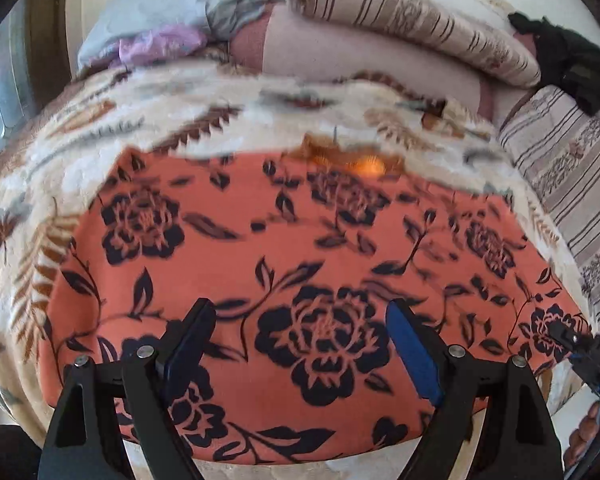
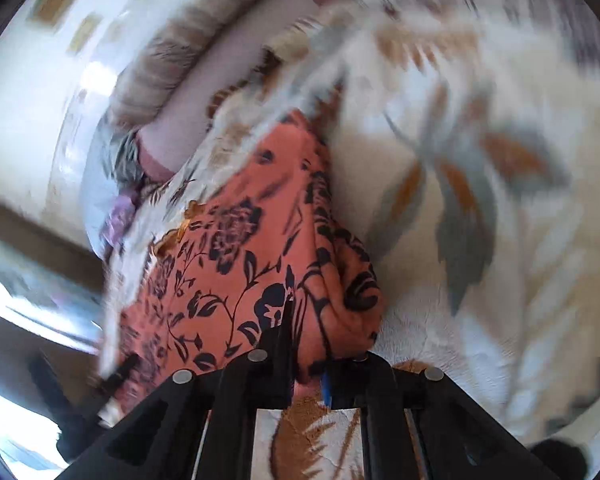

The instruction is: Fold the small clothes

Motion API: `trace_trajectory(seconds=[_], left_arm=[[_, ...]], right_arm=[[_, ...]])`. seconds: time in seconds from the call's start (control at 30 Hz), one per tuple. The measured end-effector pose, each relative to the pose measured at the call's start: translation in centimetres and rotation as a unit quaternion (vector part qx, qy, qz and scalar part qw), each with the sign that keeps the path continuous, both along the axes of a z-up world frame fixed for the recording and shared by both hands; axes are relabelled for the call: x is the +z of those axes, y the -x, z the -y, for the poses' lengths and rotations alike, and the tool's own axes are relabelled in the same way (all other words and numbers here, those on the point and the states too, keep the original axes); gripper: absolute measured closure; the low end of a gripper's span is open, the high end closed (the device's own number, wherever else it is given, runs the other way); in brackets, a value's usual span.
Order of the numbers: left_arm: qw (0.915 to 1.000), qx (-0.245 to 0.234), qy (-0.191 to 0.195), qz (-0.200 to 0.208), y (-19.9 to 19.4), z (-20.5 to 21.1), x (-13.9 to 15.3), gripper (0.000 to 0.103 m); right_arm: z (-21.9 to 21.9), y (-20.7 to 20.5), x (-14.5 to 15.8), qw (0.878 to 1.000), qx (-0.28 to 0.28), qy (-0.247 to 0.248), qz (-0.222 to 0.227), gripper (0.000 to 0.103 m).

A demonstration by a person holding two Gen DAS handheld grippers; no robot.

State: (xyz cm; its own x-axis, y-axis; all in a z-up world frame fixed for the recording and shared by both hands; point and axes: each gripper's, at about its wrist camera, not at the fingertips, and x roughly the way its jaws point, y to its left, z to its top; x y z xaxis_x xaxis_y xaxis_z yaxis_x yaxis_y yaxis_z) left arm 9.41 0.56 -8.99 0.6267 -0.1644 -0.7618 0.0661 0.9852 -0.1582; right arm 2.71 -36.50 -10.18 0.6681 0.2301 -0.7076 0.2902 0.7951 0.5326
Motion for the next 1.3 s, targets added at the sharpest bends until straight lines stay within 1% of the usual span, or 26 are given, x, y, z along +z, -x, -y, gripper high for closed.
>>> trace_trajectory(seconds=[0.03, 0.1, 0.13, 0.17, 0.2, 0.23, 0.3, 0.33, 0.37, 0.43, 0.53, 0.6, 0.67, 0.77, 0.8, 0.83, 0.87, 0.97, 1.0, 1.03, 1.1, 1.13, 1.17, 1.2, 1.27, 1.3], left_arm=[[0.9999, 0.003, -0.010, 0.014, 0.1, 0.3, 0.4, 0.016], [0.9986, 0.004, -0.052, 0.009, -0.4, 1.2, -0.5, 0.016], [0.9962, -0.002, -0.083, -0.026, -1.3, 2.0, -2.1, 0.016], [0.9921, -0.016, -0.105, -0.067, -2.0, 2.5, -4.0, 0.015], [0.9938, -0.012, -0.106, -0.032, -1.5, 2.4, -3.8, 0.013], [0.9940, -0.010, -0.106, -0.024, -1.3, 2.4, -3.7, 0.013], [0.9938, -0.010, -0.109, -0.019, -1.1, 2.4, -3.8, 0.013], [0.9937, -0.010, -0.110, -0.017, -1.1, 2.5, -3.9, 0.013], [0.9938, -0.010, -0.110, -0.015, -1.0, 2.4, -3.9, 0.013], [0.9939, -0.009, -0.110, -0.008, -0.8, 2.4, -4.0, 0.012], [0.9939, -0.012, -0.109, -0.002, -0.5, 2.3, -4.2, 0.012], [0.9943, -0.014, -0.106, -0.003, -0.5, 2.3, -4.2, 0.012], [0.9946, -0.016, -0.103, -0.003, -0.7, 2.2, -4.3, 0.011], [0.9948, -0.018, -0.100, 0.004, -0.5, 2.0, -4.4, 0.011], [0.9948, -0.019, -0.099, 0.006, -0.5, 2.0, -4.4, 0.011], [0.9949, -0.019, -0.099, 0.008, -0.5, 2.0, -4.4, 0.011], [0.9949, -0.020, -0.098, 0.010, -0.5, 2.0, -4.5, 0.011], [0.9949, -0.023, -0.097, 0.015, -0.4, 1.9, -4.6, 0.010], [0.9948, -0.022, -0.098, 0.016, -0.4, 2.0, -4.6, 0.009], [0.9949, -0.021, -0.098, 0.014, -0.6, 2.0, -4.6, 0.009], [0.9955, -0.028, -0.090, 0.001, -0.9, 1.7, -4.1, 0.009], [0.9963, -0.037, -0.077, -0.010, -1.1, 1.3, -3.7, 0.011], [0.9971, -0.043, -0.060, -0.017, -1.1, 0.5, -3.0, 0.011], [0.9981, -0.032, -0.052, -0.010, -0.8, -0.6, -2.2, 0.012], [0.9985, 0.023, -0.045, 0.022, 0.6, -3.8, -0.4, 0.012], [0.9980, 0.047, -0.033, 0.025, 1.1, -5.7, 0.1, 0.012]], right_arm=[[-0.5, 0.3, 0.5, 1.000, 0.010, 0.025, 0.005, 0.093], [-0.3, -0.4, -1.4, 0.999, 0.023, 0.030, -0.028, 0.093], [0.4, -0.7, -3.2, 0.998, 0.022, 0.010, -0.049, 0.087], [1.7, -0.4, -4.3, 0.998, 0.013, -0.048, -0.030, 0.087], [2.9, 0.0, -4.7, 0.995, 0.004, -0.100, -0.018, 0.086], [3.6, 0.3, -4.7, 0.991, 0.003, -0.129, -0.018, 0.080], [4.8, 0.9, -4.0, 0.991, 0.003, -0.137, -0.012, 0.072], [5.4, 1.1, -3.5, 0.991, 0.002, -0.131, -0.005, 0.065], [6.2, 1.0, -3.0, 0.992, -0.002, -0.129, 0.001, 0.051], [7.6, -0.2, -2.1, 0.990, -0.002, -0.138, 0.017, 0.031], [8.8, -4.2, -0.6, 0.989, 0.027, -0.142, 0.031, 0.031], [8.4, -8.4, 0.1, 0.989, 0.049, -0.138, 0.027, 0.031], [7.8, -12.8, 0.1, 0.989, 0.077, -0.128, 0.010, 0.031], [6.9, -18.4, -1.7, 0.989, 0.093, -0.106, -0.042, 0.034], [6.7, -19.7, -2.4, 0.988, 0.096, -0.101, -0.059, 0.038], [6.5, -20.6, -2.8, 0.989, 0.098, -0.088, -0.069, 0.055], [6.1, -21.1, -2.8, 0.989, 0.106, -0.063, -0.077, 0.085], [4.6, -22.1, -2.2, 0.989, 0.115, 0.021, -0.089, 0.088], [5.1, -22.2, -2.7, 0.990, 0.102, 0.022, -0.098, 0.088], [5.6, -22.3, -3.1, 0.992, 0.085, 0.000, -0.098, 0.088], [5.5, -21.8, -2.4, 0.994, 0.064, -0.011, -0.088, 0.081], [5.3, -21.4, -2.0, 0.994, 0.061, -0.002, -0.087, 0.078], [4.9, -20.6, -1.1, 0.995, 0.058, 0.015, -0.082, 0.070], [5.0, -19.7, -0.4, 0.995, 0.054, 0.028, -0.077, 0.064], [4.7, -17.0, 1.4, 0.997, 0.042, 0.040, -0.050, 0.033], [4.3, -15.8, 2.2, 0.998, 0.044, 0.037, -0.030, 0.033]])
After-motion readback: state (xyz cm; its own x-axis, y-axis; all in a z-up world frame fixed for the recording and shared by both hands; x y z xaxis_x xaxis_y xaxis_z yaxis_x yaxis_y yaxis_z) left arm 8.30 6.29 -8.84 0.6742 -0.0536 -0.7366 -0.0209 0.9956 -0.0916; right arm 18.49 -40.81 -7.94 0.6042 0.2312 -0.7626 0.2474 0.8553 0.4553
